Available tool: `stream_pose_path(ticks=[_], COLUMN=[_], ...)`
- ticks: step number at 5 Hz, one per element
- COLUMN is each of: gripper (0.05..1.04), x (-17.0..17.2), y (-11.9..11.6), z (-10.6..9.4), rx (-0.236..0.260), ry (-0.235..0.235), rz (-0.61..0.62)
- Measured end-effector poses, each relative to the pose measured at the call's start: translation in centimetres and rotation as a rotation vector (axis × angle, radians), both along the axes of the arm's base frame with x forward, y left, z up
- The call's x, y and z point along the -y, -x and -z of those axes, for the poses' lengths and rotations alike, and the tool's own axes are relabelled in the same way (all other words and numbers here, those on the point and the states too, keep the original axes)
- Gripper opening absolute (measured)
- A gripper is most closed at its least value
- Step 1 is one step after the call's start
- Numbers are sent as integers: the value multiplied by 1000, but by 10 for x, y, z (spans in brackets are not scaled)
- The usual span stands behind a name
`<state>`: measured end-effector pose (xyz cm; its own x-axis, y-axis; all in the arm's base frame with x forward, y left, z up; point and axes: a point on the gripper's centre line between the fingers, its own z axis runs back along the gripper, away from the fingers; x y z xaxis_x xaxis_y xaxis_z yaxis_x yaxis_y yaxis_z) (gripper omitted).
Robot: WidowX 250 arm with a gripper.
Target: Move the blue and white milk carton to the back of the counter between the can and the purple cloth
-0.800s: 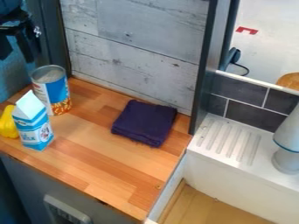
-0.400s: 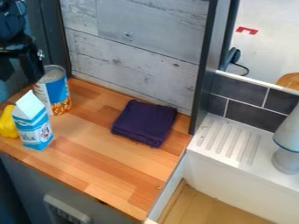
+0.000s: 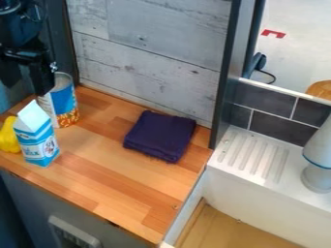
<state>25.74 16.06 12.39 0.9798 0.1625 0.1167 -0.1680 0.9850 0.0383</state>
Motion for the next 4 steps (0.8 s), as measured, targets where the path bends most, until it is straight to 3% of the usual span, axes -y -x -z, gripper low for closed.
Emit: stream_pose_path(ticks=[2,4], gripper=[1010,1009], x=[-3,-25], y=[-1,8], z=[7,34], rx=[-18,-32], ry=[-56,0], rz=[21,-23])
